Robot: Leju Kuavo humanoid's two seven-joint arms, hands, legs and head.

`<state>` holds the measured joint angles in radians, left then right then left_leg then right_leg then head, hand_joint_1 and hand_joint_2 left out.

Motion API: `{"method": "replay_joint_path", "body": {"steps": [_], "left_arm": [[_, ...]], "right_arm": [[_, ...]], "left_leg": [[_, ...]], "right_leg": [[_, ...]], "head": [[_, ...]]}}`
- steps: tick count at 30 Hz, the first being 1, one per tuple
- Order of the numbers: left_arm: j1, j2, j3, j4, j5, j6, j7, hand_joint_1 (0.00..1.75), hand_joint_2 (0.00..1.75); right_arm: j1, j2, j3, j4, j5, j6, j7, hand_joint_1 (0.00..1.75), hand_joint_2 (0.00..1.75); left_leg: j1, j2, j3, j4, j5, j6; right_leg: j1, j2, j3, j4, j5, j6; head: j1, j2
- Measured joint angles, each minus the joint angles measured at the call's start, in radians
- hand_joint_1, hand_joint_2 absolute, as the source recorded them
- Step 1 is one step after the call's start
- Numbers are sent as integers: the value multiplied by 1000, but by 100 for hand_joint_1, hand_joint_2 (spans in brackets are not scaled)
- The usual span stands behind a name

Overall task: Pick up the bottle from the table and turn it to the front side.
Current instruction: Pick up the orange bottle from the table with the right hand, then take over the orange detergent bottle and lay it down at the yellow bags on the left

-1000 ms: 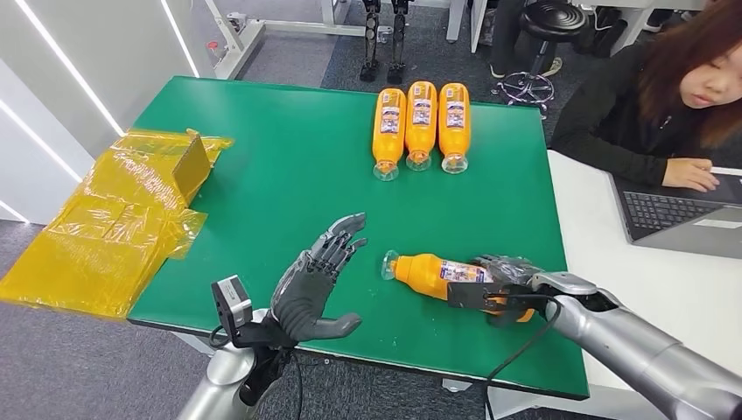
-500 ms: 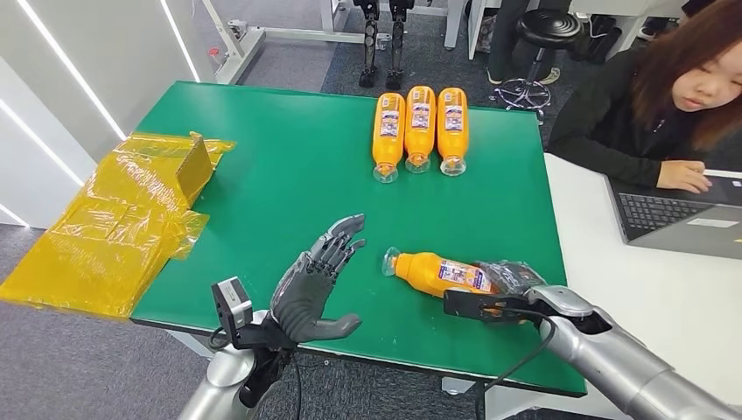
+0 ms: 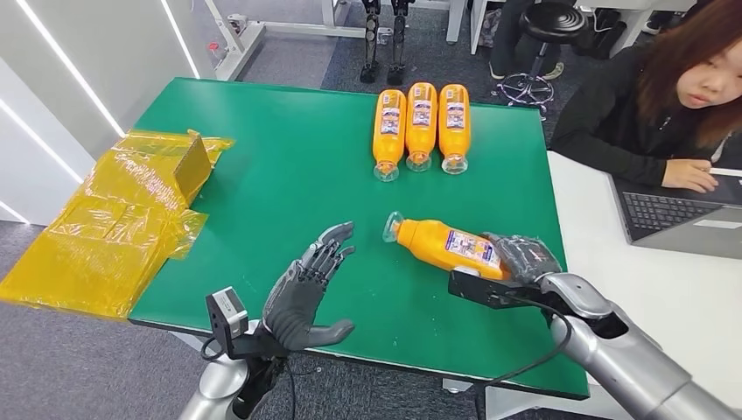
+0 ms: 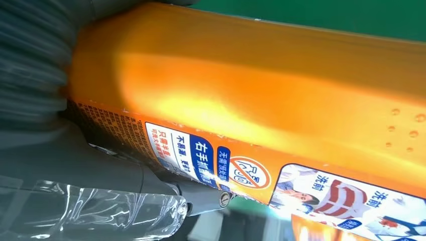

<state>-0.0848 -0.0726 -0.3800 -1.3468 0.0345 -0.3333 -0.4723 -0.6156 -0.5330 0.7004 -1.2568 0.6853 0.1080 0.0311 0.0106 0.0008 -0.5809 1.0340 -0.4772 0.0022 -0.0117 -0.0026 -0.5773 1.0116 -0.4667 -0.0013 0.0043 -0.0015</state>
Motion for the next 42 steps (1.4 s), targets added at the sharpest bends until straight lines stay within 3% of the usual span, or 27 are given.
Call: {"method": "replay_joint_path", "body": {"steps": [6,10,13,16,21,27,33,42], "left_arm": [[7,2,2,-1,-12,7,-11,0,175],[7,4,2,-1,-14,10,-12,0,175],[5,7,2,-1,-9,17,-14,0,175],[2,7,0,-1,4,21,-13,0,175],[-20,-10,-15,7,54,-25,12,0,175],[-45,-40,-32,23,153,-106,52,0,175],[-48,-44,-54,22,196,-147,63,0,175],[-46,-30,-122,16,211,-157,60,0,175]], "right_arm": [[132,-89,-76,-189,21,-121,13,175,175],[362,-140,-168,-358,126,-289,31,175,175],[541,-145,-235,-475,216,-376,17,175,175],[637,-141,-261,-546,265,-433,-15,175,175],[708,-55,-241,-577,407,-525,-41,175,175],[755,66,-180,-576,535,-596,12,175,175],[763,123,-155,-572,544,-606,14,175,175],[716,213,-97,-544,516,-580,-62,175,175]], "left_leg": [[0,-4,-4,0,0,0],[0,-11,-6,0,-1,1],[0,-10,-7,0,-2,2],[0,-8,-6,0,-3,2],[0,-7,-6,-1,-2,1],[0,-6,-5,-1,-2,1],[0,-5,-6,0,-2,1],[0,-5,-5,-1,-1,1]], "right_leg": [[0,-4,-3,-1,-1,1],[0,-10,-2,-1,-4,1],[0,-10,-3,-1,-5,0],[0,-8,-4,-1,-5,0],[0,-7,-4,0,-5,0],[0,-6,-4,0,-5,0],[0,-6,-4,0,-5,0],[0,-5,-4,0,-5,0]], "head": [[0,0],[0,0],[0,0],[0,0],[0,0],[0,0],[0,0],[0,0]]}}
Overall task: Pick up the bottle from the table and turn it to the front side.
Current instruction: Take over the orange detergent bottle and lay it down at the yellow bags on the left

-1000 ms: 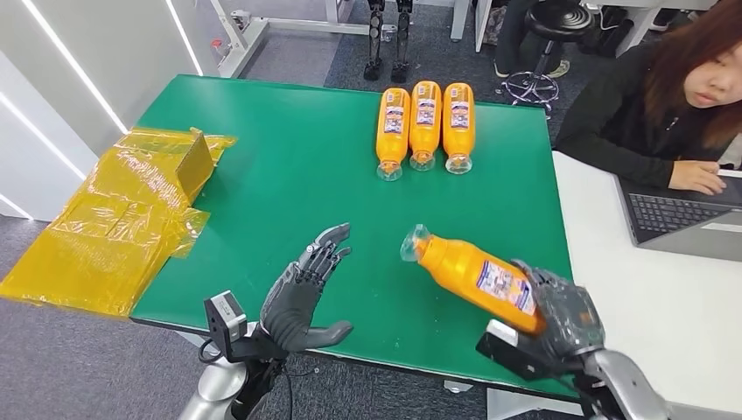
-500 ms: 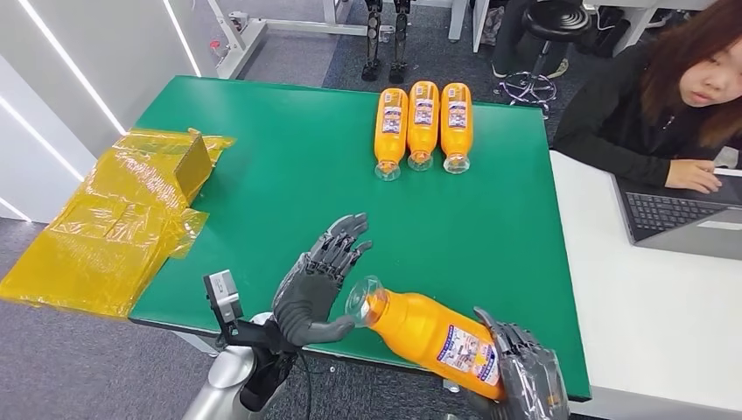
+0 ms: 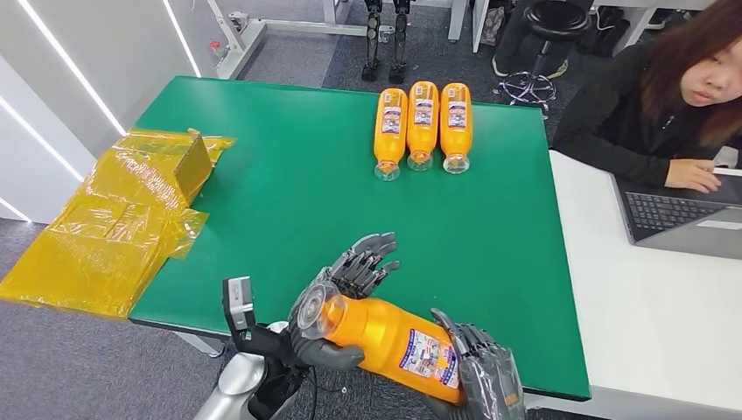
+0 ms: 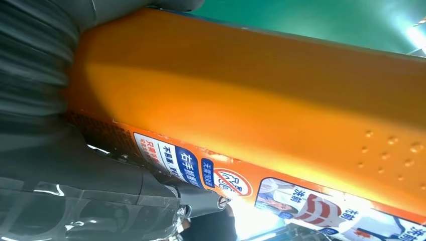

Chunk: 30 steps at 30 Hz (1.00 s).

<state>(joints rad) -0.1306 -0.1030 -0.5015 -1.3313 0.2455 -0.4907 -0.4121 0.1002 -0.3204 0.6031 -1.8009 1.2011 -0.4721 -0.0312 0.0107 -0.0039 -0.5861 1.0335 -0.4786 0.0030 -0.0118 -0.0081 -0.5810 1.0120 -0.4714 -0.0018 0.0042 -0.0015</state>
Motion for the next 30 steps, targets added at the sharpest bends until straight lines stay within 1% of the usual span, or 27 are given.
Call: {"method": "replay_joint_path", "body": {"steps": [8,9,12,13,30], "left_arm": [[1,4,-25,-15,8,-3,6,0,175],[0,4,-26,-15,8,-3,7,38,175],[0,4,-28,-16,11,-2,8,169,175],[0,5,-28,-17,13,-1,7,175,175],[-7,13,-28,-39,30,41,-2,175,175]], "right_arm": [[-65,53,38,12,-38,41,-17,175,175],[-74,62,43,11,-39,50,-18,175,175],[-95,84,57,11,-37,71,-14,175,175],[-99,90,59,10,-35,76,-11,175,175],[-129,136,63,4,-29,124,4,175,175]], "left_leg": [[0,0,0,0,0,0],[0,0,0,0,0,0],[0,0,0,0,0,0],[0,0,0,0,0,0],[0,0,0,0,0,0]], "right_leg": [[0,0,0,0,0,0],[0,0,0,0,0,0],[0,0,0,0,0,0],[0,0,0,0,0,0],[0,0,0,0,0,0]], "head": [[0,0],[0,0],[0,0],[0,0],[0,0]]}}
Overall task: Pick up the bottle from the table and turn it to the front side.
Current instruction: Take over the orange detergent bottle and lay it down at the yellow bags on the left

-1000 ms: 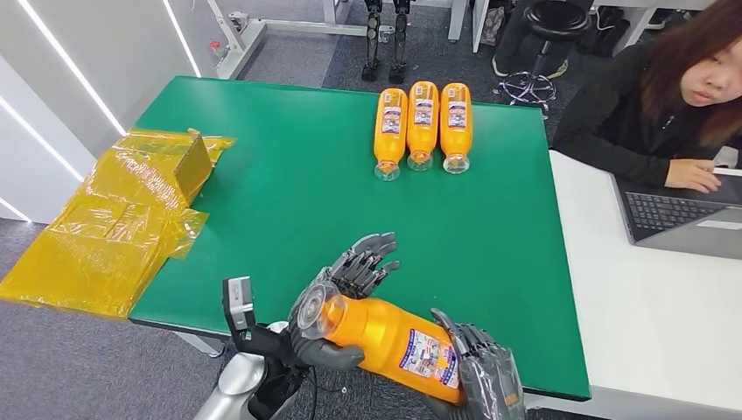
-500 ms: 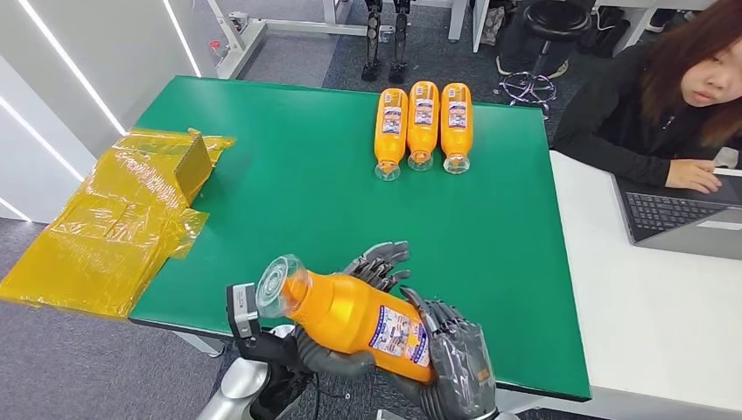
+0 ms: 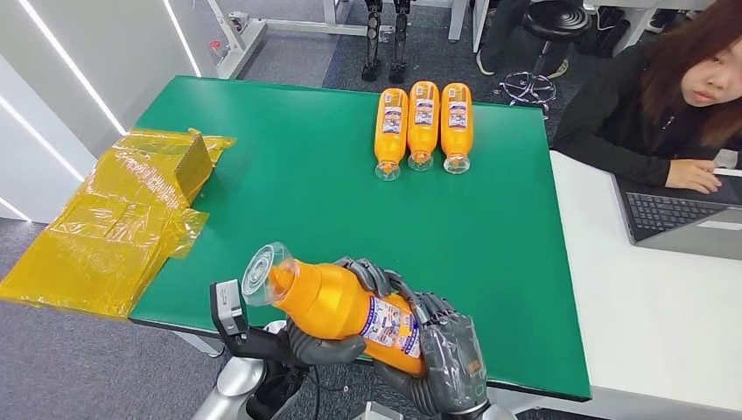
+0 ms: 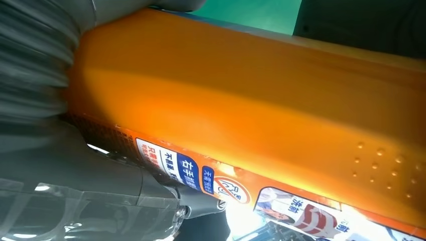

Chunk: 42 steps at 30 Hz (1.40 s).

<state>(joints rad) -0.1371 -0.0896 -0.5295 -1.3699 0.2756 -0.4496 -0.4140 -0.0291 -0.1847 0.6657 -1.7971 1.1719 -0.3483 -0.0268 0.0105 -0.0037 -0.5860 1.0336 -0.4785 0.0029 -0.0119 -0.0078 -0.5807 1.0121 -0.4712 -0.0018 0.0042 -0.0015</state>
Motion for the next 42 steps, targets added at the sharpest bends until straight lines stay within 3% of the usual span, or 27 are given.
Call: {"method": "replay_joint_path", "body": {"steps": [4,14,18,23,31,37,42], "left_arm": [[-4,0,0,0,1,2,2,175,175],[-22,0,0,0,-18,41,15,175,175],[-33,0,0,7,-66,91,9,175,175],[-61,10,8,52,-189,207,-25,175,175],[-131,53,74,105,-469,394,-24,175,175],[-215,97,115,164,-787,546,29,173,175],[-310,134,125,290,-1069,670,92,165,175]], "right_arm": [[-3,2,0,1,0,-1,1,2,175],[-4,8,6,8,-46,-92,-31,0,175],[6,9,6,9,-63,-169,-51,0,175],[17,9,6,11,-84,-201,-83,0,175],[-1,9,20,36,-145,-213,-118,0,175],[-39,9,44,68,-183,-215,-130,0,175],[-79,9,64,104,-214,-215,-140,0,175]], "left_leg": [[0,0,0,0,0,0],[0,0,0,0,0,0],[0,0,0,0,0,0],[0,0,0,0,0,0],[0,0,0,0,1,-1],[0,0,0,0,1,-1],[0,0,0,0,2,-2]], "right_leg": [[0,0,0,0,0,0],[0,0,0,0,0,0],[0,0,0,0,0,0],[0,0,0,0,0,0],[0,1,0,1,1,-1],[0,0,0,2,1,-1],[0,0,0,2,1,-1]], "head": [[0,0],[0,0],[0,0],[0,0],[0,0],[0,0],[0,0]]}}
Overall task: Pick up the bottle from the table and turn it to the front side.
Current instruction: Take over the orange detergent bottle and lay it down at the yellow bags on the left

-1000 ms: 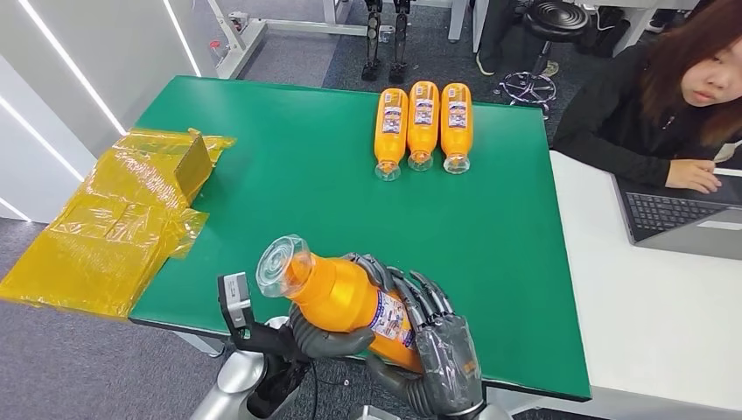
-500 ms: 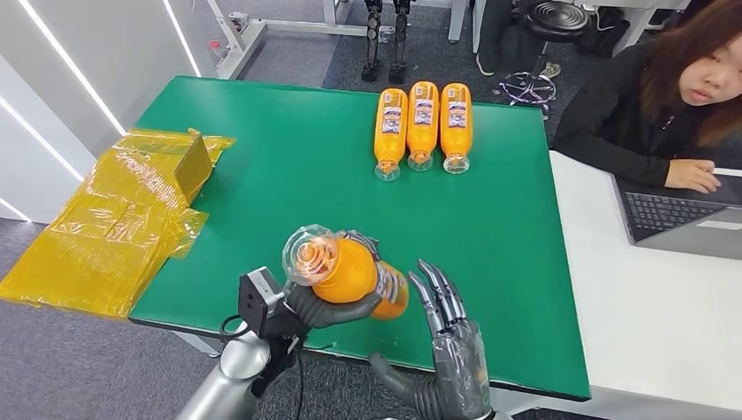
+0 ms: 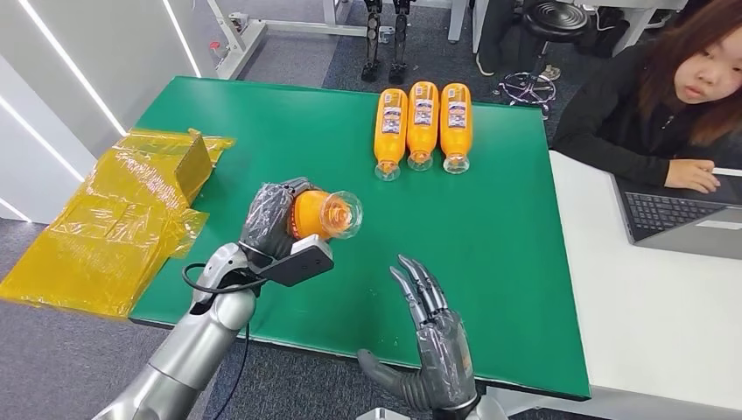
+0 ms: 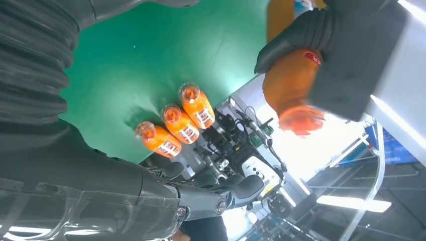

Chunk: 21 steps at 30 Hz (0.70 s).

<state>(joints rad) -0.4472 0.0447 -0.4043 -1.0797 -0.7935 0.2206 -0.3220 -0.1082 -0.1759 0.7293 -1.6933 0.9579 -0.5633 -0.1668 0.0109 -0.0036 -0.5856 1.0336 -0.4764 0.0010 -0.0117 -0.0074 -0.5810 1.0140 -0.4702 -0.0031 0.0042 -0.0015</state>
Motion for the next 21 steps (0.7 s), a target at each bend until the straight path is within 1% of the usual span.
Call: {"method": "replay_joint_path", "body": {"steps": [3,6,8,11,13,15,19,20,21], "left_arm": [[-63,14,-3,104,-148,49,46,170,175],[-148,23,-18,243,-315,86,105,168,175],[-200,27,-38,335,-415,90,151,166,175],[-263,31,-77,455,-535,64,232,166,175],[-295,34,-102,522,-589,37,283,170,175],[-320,37,-125,580,-634,13,332,168,175],[-352,41,-158,665,-680,-16,406,141,175],[-357,41,-162,681,-682,-23,422,140,175],[-361,42,-165,695,-684,-30,438,143,175]], "right_arm": [[-25,0,11,26,-31,-3,-13,0,175],[-54,0,23,54,-65,-7,-29,0,175],[-69,2,29,73,-80,-8,-37,0,175],[-89,5,38,96,-99,-7,-47,0,175],[-98,7,42,109,-110,-6,-54,0,175],[-105,8,45,121,-120,-5,-59,0,175],[-111,9,50,141,-134,-7,-65,0,175],[-111,9,51,146,-136,-7,-65,0,175],[-111,9,51,150,-139,-8,-66,0,175]], "left_leg": [[0,0,0,0,0,0],[0,0,0,0,1,-1],[0,0,0,0,1,-1],[0,0,0,0,1,-2],[0,0,0,0,1,-2],[0,0,0,0,1,-2],[0,0,0,0,1,-2],[0,0,0,0,1,-2],[0,0,0,0,1,-2]], "right_leg": [[0,0,0,0,0,0],[0,0,0,0,1,-1],[0,0,0,0,1,-1],[0,1,0,1,1,-1],[0,1,0,1,1,-1],[0,1,-1,1,1,-1],[0,1,-1,1,1,-1],[0,1,-1,1,1,-1],[0,1,-1,1,1,-1]], "head": [[0,0],[0,0],[0,0],[0,0],[0,0],[0,0],[0,0],[0,0],[0,0]]}}
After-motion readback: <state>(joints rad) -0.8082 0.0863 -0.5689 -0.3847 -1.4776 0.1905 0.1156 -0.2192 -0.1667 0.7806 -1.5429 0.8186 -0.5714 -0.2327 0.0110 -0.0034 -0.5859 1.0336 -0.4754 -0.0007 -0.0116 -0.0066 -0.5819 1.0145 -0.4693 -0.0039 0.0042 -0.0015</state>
